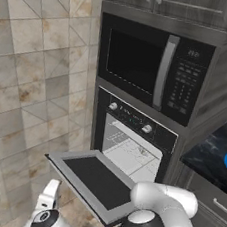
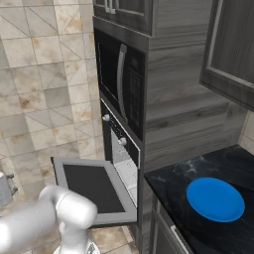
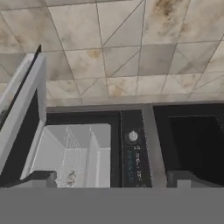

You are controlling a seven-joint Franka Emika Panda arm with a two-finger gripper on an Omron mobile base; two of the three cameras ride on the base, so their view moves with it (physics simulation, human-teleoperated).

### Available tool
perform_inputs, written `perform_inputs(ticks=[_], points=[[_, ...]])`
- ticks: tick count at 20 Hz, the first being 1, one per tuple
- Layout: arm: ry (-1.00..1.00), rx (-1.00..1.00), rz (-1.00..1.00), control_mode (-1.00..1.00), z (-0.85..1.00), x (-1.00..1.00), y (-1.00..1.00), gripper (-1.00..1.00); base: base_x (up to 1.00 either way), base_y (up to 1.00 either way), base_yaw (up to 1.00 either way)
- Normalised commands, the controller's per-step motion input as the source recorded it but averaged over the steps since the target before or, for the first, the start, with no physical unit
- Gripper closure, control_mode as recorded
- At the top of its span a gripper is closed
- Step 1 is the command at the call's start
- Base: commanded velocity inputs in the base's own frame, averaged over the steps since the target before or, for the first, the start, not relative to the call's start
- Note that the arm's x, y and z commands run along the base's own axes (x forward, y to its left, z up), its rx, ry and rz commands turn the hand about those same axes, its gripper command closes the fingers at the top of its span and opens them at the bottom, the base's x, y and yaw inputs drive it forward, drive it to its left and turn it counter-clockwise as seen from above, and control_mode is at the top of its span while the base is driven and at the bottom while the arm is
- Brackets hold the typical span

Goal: Place the fish on the bottom rack of the oven, and slide the tray back inside. Close the oven door.

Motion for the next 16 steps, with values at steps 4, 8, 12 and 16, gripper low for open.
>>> perform_inputs(ticks=[4, 8, 12, 16], points=[[-0.02, -0.45, 0.02, -1.0, -0.82, 0.08, 0.01, -1.0, 0.0, 0.0, 0.0], [0.03, -0.45, 0.0, -1.0, -0.61, 0.32, 0.09, -1.0, 0.0, 0.0, 0.0], [0.18, -0.43, 0.0, -1.0, -0.36, 0.31, 0.18, -1.0, 0.0, 0.0, 0.0], [0.07, -0.28, -0.08, -1.0, -0.64, 0.26, 0.31, -1.0, 0.0, 0.0, 0.0]])
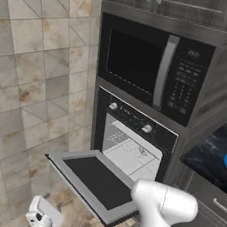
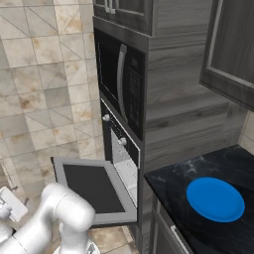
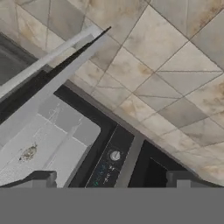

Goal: Place the fish on the bottom rack of the oven, and slide the tray back inside. Close the oven door.

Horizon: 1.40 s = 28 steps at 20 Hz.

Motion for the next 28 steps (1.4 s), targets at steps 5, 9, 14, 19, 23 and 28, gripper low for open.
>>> perform_inputs(ticks=[5, 9, 14, 19, 23, 28], points=[[0.0, -0.09, -0.38, -1.0, -0.91, 0.11, 0.03, -1.0, 0.0, 0.0, 0.0], [0.02, -0.05, -0.56, -1.0, -0.73, 0.25, 0.15, -1.0, 0.0, 0.0, 0.0], [0.14, -0.07, -0.53, -1.0, -0.67, 0.51, 0.26, -1.0, 0.0, 0.0, 0.0], [0.13, -0.05, -0.35, -1.0, -0.64, 0.56, 0.15, -1.0, 0.0, 0.0, 0.0], [0.0, -0.01, -0.09, -1.0, -0.13, 0.03, 0.01, -1.0, 0.0, 0.0, 0.0], [0.04, -0.07, -0.06, -1.0, -0.48, -0.21, 0.0, -1.0, 0.0, 0.0, 0.0]])
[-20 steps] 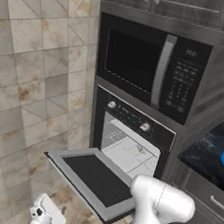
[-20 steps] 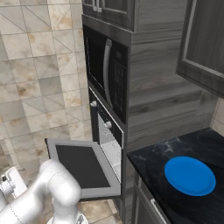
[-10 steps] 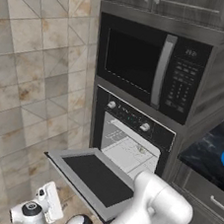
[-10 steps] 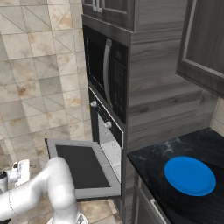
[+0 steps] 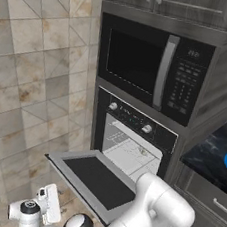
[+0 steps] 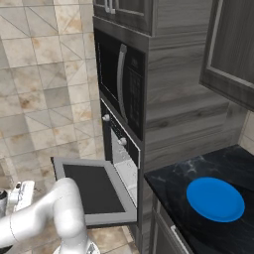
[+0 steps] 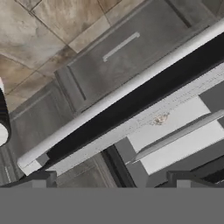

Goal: Place the fish on the bottom rack of the oven, and slide the tray back inside. Close the oven door.

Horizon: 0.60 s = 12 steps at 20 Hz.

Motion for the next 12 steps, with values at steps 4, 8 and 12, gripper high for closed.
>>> perform_inputs(ticks=[4, 8, 12], points=[[0.14, -0.14, -0.02, -1.0, -0.58, 0.03, -0.04, -1.0, 0.0, 0.0, 0.0], [0.11, -0.17, 0.0, -1.0, -0.76, 0.22, -0.05, -1.0, 0.0, 0.0, 0.0], [0.05, -0.21, 0.0, -1.0, -1.0, 0.44, 0.0, -1.0, 0.0, 0.0, 0.0]])
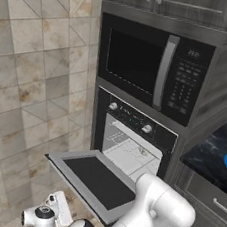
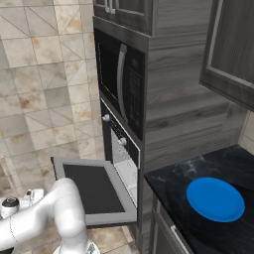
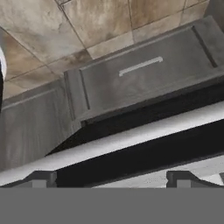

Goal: Place the fish on the bottom rack of the oven, and slide the tray back inside. Close the oven door.

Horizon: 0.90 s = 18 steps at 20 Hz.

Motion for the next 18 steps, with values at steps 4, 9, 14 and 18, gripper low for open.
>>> perform_inputs(ticks=[4, 9, 14, 18], points=[[0.05, -0.23, 0.0, -1.0, -1.0, 0.51, 0.05, -1.0, 0.0, 0.0, 0.0], [0.07, -0.26, 0.0, -1.0, -1.0, 0.57, 0.17, -1.0, 0.0, 0.0, 0.0], [0.08, -0.34, 0.0, -1.0, -1.0, 0.66, 0.58, -1.0, 0.0, 0.0, 0.0], [0.02, -0.4, 0.0, -1.0, -1.0, 0.62, 0.62, -1.0, 0.0, 0.0, 0.0]])
